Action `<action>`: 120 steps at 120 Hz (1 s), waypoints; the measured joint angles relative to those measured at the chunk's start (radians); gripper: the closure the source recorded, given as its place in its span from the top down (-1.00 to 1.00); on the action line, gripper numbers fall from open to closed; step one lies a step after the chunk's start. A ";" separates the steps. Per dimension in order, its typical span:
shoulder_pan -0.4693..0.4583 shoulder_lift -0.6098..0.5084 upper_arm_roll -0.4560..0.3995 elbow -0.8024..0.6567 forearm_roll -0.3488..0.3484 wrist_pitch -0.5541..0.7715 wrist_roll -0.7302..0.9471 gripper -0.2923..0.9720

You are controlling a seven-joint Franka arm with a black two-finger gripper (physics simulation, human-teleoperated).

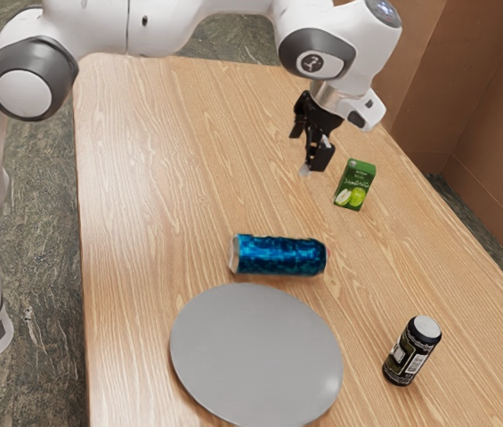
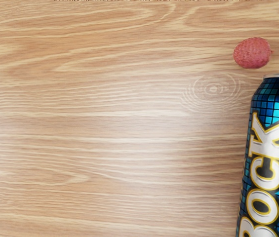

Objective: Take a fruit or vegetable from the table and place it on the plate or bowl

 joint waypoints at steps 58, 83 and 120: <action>0.019 0.255 -0.075 0.193 -0.193 0.126 -0.020 0.54; 0.019 0.306 -0.110 0.255 -0.242 0.166 -0.060 0.54; 0.071 0.491 -0.113 0.436 -0.257 0.163 -0.092 0.54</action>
